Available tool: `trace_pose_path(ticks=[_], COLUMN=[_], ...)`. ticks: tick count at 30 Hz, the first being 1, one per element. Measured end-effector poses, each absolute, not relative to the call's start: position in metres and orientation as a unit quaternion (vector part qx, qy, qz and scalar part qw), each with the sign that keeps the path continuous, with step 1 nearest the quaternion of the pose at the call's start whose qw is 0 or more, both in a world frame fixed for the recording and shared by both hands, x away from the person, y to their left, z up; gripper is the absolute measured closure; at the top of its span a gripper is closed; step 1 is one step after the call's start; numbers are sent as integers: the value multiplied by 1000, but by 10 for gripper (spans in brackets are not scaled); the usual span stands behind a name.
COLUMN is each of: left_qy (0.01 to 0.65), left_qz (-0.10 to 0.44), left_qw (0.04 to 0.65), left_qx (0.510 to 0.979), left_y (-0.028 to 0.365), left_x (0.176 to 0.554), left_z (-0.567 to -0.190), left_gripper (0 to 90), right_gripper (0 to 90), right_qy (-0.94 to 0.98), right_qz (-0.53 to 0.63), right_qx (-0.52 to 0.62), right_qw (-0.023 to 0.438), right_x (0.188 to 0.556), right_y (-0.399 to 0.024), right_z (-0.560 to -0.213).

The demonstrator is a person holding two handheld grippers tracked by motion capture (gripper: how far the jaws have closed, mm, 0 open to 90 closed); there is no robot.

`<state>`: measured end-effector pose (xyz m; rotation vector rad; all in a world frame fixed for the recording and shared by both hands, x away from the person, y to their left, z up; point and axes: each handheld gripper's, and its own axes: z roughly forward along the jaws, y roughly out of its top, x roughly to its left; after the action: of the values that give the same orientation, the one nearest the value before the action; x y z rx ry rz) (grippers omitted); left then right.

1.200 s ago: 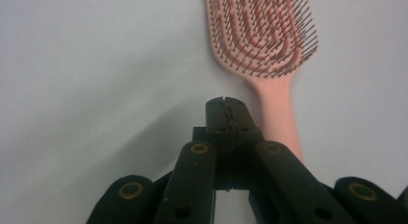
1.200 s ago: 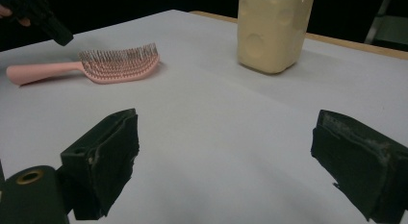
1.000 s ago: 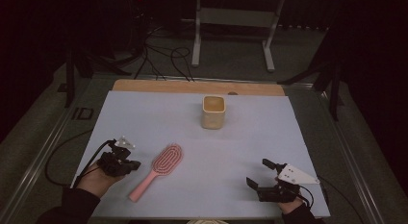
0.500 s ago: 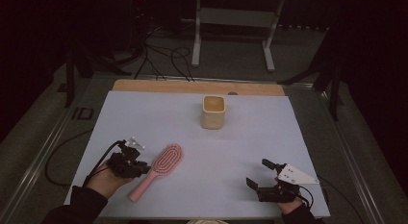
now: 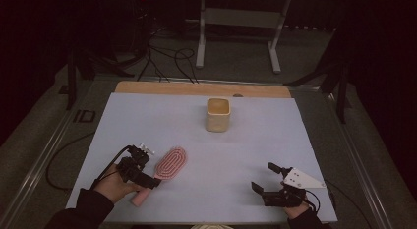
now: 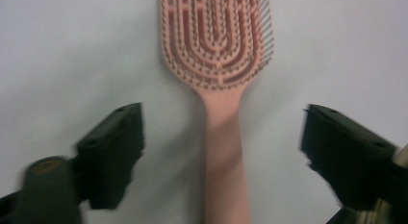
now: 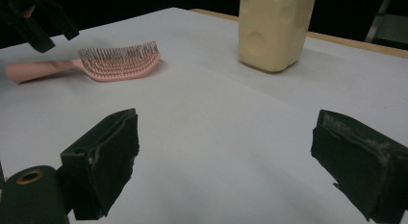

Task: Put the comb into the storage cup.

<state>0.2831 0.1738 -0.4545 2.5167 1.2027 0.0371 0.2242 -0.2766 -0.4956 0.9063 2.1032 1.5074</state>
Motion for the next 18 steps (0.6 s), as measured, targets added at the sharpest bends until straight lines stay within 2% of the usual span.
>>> trace_pose_path(ticks=[5,18], left_qy=[432,442], left_qz=[19,-10], left_qw=[158,130], left_qx=[887,887], left_y=[170,162], left_x=[284,291], left_z=[-460,-462], left_gripper=[13,3], right_gripper=[90,90], right_qy=[752,754], right_qz=[538,534], right_qx=[325,326], right_qw=[199,199], right_x=[224,224], right_y=[-277,-276], right_z=[-496,-496])
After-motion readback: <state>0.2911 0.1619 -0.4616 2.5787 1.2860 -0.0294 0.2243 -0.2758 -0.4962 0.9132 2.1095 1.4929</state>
